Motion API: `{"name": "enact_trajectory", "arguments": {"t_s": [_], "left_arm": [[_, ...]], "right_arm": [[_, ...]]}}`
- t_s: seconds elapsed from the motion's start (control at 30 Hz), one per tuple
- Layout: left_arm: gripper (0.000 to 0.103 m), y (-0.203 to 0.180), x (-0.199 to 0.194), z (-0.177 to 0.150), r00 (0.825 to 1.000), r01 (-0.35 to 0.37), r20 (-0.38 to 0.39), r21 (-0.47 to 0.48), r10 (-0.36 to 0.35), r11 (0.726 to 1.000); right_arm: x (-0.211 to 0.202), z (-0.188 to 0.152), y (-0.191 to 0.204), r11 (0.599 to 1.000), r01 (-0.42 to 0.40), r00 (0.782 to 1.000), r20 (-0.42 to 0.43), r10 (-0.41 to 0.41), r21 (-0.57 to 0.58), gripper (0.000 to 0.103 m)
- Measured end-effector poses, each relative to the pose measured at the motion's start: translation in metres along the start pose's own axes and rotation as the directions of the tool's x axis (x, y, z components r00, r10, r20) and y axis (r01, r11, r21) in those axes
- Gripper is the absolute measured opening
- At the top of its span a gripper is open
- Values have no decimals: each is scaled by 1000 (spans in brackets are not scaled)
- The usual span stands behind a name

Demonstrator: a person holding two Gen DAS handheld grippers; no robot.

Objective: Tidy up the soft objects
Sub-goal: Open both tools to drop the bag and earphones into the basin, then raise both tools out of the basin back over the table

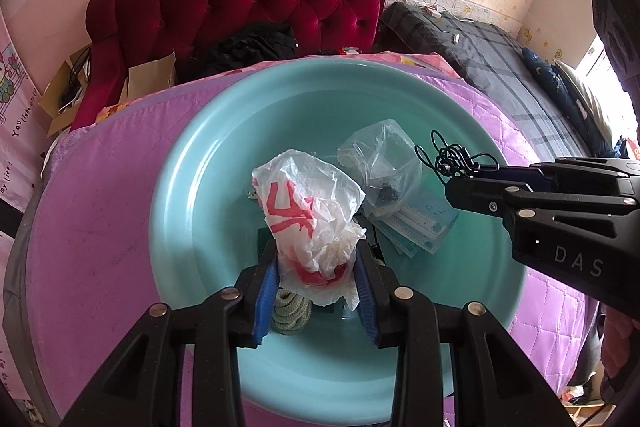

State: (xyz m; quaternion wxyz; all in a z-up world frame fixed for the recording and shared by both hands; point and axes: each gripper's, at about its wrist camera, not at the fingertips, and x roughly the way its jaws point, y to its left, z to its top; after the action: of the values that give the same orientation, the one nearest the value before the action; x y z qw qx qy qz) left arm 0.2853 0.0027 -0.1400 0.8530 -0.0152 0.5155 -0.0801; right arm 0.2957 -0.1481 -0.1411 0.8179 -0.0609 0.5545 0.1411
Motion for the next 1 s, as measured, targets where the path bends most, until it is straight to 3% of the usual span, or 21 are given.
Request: {"name": "enact_trajectory", "arguments": {"t_s": [0.07, 0.13, 0.2, 0.23, 0.3, 0.37, 1.0], "left_arm": [[49, 0, -1, 1, 1000, -11, 2, -3, 11, 1000], [65, -1, -1, 1, 1000, -19, -1, -9, 19, 1000], [89, -1, -2, 1, 1000, -26, 2, -14, 26, 1000], [92, 0, -3, 1, 999, -35, 5, -19, 35, 999], [100, 1, -6, -1, 999, -51, 16, -23, 51, 998], [103, 1, -9, -3, 998, -56, 25, -25, 56, 998], [103, -10, -55, -37, 992, -100, 81, -8, 101, 995]], "right_arm": [[-2, 1, 1, 1000, 7, 1000, 7, -7, 1, 32], [-5, 0, 1, 1000, 10, 1000, 14, -10, 3, 47], [-8, 0, 1, 1000, 15, 1000, 19, -15, 4, 53], [-9, 0, 2, 1000, 19, 1000, 18, -19, 3, 58], [-12, -2, 2, 1000, 19, 1000, 24, -19, 3, 73], [-15, -4, 2, 1000, 21, 999, 35, -21, 6, 102], [-58, -46, 14, 997, 67, 996, 59, -64, -40, 103]]}}
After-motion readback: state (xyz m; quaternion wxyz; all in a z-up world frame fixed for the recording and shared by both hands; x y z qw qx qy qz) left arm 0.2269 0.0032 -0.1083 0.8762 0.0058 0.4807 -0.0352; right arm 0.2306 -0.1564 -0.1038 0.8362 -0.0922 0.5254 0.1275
